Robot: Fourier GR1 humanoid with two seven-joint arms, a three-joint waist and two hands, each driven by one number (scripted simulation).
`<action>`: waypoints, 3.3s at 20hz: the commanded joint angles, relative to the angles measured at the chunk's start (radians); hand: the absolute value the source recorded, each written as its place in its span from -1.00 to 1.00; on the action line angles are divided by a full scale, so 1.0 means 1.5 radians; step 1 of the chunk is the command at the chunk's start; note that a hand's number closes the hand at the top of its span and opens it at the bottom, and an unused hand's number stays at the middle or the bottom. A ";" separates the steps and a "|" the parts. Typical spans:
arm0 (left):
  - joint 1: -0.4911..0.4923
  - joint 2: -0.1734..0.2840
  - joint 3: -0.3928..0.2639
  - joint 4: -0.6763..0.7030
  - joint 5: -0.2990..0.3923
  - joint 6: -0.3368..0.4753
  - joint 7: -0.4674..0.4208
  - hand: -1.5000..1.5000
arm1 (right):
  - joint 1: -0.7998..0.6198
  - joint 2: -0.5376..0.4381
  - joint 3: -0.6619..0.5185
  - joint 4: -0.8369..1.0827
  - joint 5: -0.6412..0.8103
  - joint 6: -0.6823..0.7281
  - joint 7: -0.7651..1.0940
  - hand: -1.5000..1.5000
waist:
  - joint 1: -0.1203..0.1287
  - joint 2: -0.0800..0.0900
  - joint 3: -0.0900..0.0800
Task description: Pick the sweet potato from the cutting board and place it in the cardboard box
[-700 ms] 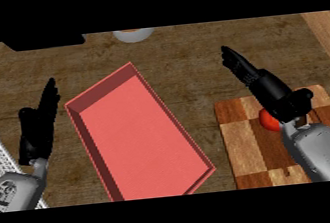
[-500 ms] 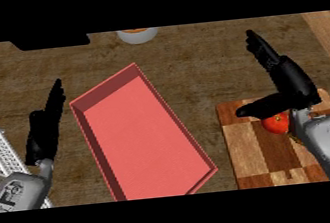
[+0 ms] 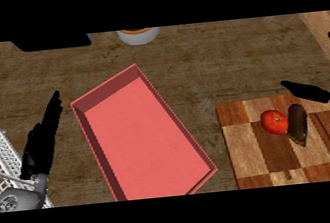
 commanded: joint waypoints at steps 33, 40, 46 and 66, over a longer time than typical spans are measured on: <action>0.049 -0.022 0.046 -0.021 -0.033 -0.060 -0.019 0.00 | -0.066 0.049 0.198 -0.056 0.269 0.633 0.753 -1.00 | 0.006 -0.002 0.002; 0.080 -0.018 0.074 -0.055 -0.040 -0.070 -0.011 0.00 | -0.041 0.031 0.152 -0.068 0.288 0.667 0.736 -1.00 | 0.006 -0.003 0.003; 0.070 -0.057 0.077 -0.021 -0.075 -0.078 -0.032 0.00 | -0.019 0.059 0.135 -0.060 0.326 0.658 0.702 -1.00 | 0.004 -0.002 0.002; 0.077 -0.120 0.142 -0.032 -0.151 -0.133 -0.014 0.00 | 0.031 0.125 0.058 -0.030 0.447 0.639 0.617 -1.00 | 0.005 -0.002 0.003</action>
